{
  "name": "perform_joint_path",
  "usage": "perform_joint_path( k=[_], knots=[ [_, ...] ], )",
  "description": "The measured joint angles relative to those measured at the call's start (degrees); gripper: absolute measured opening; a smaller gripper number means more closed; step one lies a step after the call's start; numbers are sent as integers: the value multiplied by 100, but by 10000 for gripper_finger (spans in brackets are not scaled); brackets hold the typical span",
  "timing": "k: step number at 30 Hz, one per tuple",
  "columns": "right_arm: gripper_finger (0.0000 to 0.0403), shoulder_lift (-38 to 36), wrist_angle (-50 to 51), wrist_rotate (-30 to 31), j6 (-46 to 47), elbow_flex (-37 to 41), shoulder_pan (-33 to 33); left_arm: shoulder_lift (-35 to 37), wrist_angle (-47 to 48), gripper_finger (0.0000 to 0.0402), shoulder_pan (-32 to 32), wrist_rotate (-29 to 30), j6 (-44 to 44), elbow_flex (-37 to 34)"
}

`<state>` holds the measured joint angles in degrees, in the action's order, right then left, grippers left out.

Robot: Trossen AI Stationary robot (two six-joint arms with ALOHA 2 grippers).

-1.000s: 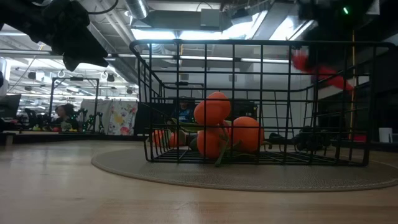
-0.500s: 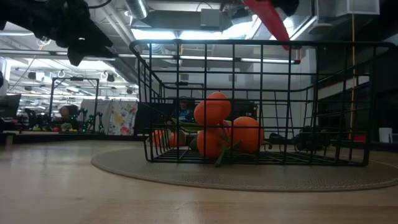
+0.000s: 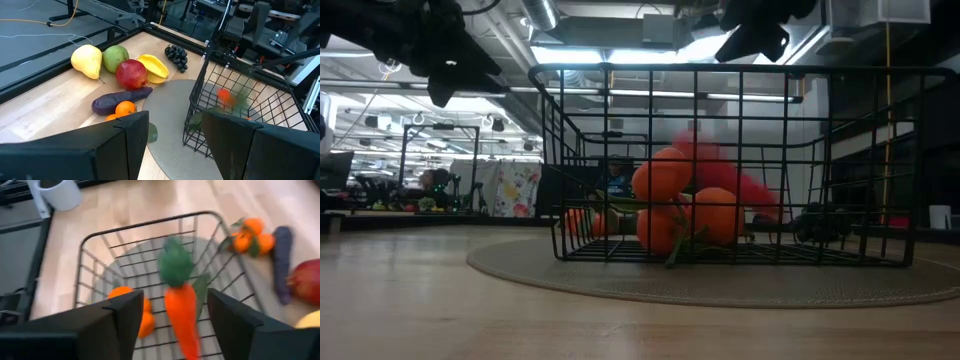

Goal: Build produce basket
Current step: Put the carrot into the wire basket, then put the grapes into the wire basket

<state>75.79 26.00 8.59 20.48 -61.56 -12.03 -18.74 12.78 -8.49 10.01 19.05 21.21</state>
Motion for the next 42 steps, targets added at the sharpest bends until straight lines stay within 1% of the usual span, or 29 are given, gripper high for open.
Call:
perform_joint_path(
  k=[5,8,10,12,17,21,25,28,31,36,40,42],
  knots=[
    [235,-78,-8,-74,25,0,10,0,2,172,2,-1,6,0],
    [236,-218,-7,127,18,0,51,0,2,172,2,-1,7,0],
    [234,-345,42,391,-67,0,63,0,4,172,1,1,7,0],
    [231,-506,206,816,-281,-2,68,0,4,172,0,0,7,0],
    [225,-836,1246,1921,-276,-2,124,0,4,172,1,-1,7,0],
    [224,-894,2175,2522,382,-2,293,0,4,172,1,-1,7,0],
    [223,-881,3055,2891,1068,-2,526,0,4,172,2,0,7,0],
    [223,-867,3664,3027,1524,-2,744,0,2,172,1,1,26,0],
    [223,-872,3973,3037,1823,19,962,0,2,172,1,0,31,0],
    [223,-872,3815,3039,1824,316,1336,0,2,172,0,1,31,0],
    [223,-870,3661,3028,1844,718,1809,0,2,172,1,0,31,0],
    [223,-870,3524,2849,1841,929,2106,0,2,172,0,1,33,0]
  ],
)
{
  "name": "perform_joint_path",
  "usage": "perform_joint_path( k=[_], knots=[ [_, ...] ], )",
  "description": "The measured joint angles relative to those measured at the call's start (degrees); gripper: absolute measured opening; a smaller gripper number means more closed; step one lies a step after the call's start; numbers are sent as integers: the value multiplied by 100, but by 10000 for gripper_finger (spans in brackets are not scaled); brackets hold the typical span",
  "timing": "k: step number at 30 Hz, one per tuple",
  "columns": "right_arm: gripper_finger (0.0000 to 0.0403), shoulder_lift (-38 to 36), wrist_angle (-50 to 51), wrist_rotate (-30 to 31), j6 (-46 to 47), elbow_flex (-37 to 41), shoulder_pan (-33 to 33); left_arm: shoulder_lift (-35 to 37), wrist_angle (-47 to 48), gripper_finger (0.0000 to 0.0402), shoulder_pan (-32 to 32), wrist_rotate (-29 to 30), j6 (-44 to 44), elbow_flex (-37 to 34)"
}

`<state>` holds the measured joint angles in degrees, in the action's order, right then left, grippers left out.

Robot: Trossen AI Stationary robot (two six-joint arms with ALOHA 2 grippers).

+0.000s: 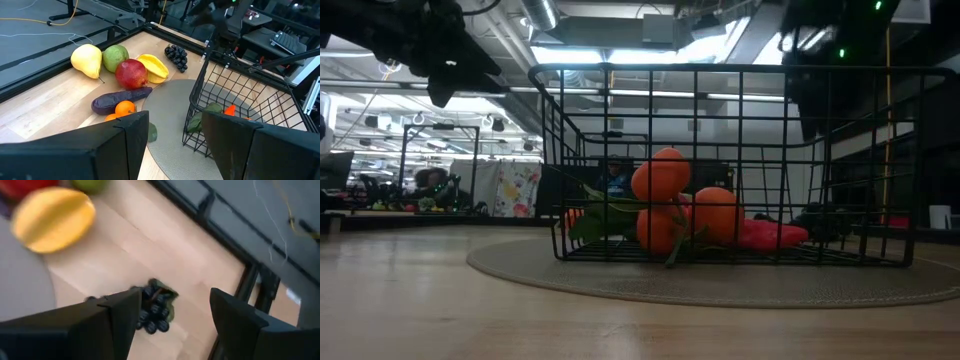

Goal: Build produce basket
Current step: Put the grapes into the wire basket

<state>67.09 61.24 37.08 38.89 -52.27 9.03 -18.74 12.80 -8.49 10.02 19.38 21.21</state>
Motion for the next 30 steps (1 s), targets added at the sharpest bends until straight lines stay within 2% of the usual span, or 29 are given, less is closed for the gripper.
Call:
perform_joint_path(
  k=[6,10,22,30],
  knots=[
    [223,4,-646,-1319,-354,603,859,0,0,172,2,0,0,0],
    [223,2,-1464,-1756,-621,1006,1107,0,0,172,0,0,0,0],
    [223,2,-2429,-1972,170,1887,1229,0,0,172,2,0,0,0],
    [223,0,-3614,-1560,455,2540,1229,0,-2,172,0,0,0,0]
  ],
)
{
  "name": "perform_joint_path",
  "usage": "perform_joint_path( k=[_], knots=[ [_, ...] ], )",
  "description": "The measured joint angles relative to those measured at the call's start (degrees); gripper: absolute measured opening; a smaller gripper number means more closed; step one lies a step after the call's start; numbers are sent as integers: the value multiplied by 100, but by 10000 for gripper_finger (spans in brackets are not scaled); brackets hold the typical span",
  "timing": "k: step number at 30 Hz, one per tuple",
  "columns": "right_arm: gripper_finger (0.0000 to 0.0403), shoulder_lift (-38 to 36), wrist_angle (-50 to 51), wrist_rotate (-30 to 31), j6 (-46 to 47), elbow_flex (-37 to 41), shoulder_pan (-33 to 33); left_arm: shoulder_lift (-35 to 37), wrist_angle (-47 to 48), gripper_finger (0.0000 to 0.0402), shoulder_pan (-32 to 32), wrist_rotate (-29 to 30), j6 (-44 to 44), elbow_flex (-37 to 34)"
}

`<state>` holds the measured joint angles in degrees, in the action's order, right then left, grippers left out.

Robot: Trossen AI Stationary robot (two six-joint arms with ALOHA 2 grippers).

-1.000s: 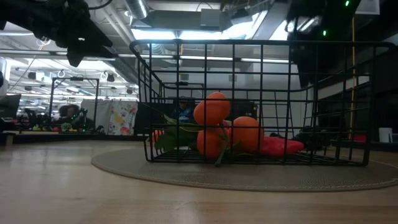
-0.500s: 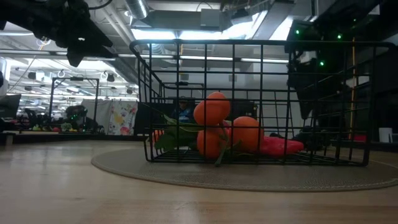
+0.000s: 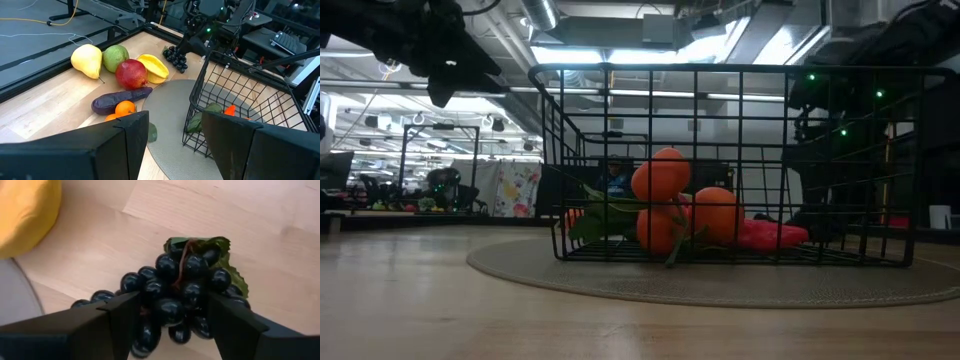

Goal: Build produce basket
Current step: Put the grapes into the wire basket

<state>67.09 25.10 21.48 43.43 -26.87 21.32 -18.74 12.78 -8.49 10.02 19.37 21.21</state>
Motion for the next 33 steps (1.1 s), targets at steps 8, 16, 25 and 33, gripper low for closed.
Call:
perform_joint_path(
  k=[8,16,25,33],
  knots=[
    [205,0,-30,122,-21,104,0,0,2,172,1,1,-41,0],
    [35,2,-475,155,-644,106,-16,0,2,172,0,0,-45,0],
    [3,-31,-685,137,-1239,-87,-49,0,2,172,0,0,-48,0],
    [0,-204,-693,306,-1940,-968,-380,0,2,172,0,2,-50,0]
  ],
)
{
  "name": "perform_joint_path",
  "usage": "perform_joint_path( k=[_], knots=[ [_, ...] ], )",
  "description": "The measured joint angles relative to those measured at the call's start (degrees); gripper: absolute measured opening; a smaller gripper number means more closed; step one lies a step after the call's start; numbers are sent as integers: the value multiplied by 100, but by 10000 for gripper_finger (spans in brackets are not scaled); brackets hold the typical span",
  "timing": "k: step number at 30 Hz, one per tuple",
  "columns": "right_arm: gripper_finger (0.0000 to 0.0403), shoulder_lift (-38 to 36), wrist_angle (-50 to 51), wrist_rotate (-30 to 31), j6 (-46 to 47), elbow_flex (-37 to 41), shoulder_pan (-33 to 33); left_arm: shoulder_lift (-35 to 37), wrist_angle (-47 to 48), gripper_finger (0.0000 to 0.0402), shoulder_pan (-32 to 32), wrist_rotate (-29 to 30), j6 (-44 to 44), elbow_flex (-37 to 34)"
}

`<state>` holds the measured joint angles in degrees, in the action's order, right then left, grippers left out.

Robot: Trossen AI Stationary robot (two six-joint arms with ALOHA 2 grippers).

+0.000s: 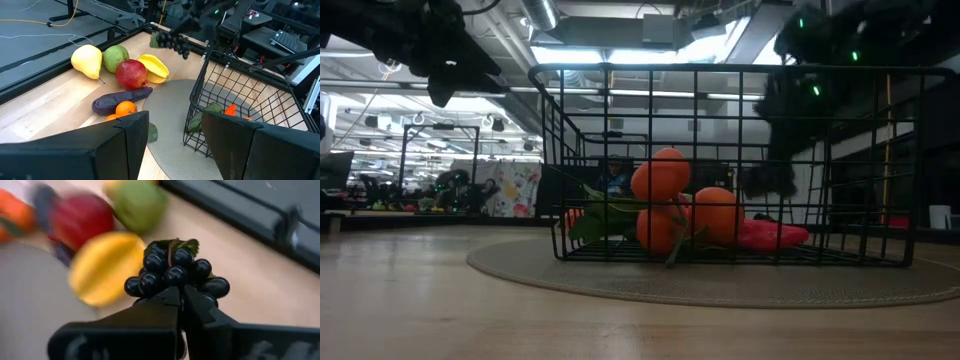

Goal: Build produce basket
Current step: Put the grapes into the wire basket

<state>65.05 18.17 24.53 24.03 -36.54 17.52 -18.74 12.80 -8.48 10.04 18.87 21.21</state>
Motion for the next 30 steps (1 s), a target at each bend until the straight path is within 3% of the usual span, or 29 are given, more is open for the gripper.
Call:
perform_joint_path(
  k=[10,17,30],
  knots=[
    [0,-2,-994,-1160,-1149,-1008,-1406,0,1,172,-1,0,1,0],
    [6,0,-959,-1800,-1415,-1201,-2147,0,2,172,-1,0,2,0],
    [118,0,-898,-2037,-1519,-1201,-2333,0,2,172,1,-1,7,0]
  ],
)
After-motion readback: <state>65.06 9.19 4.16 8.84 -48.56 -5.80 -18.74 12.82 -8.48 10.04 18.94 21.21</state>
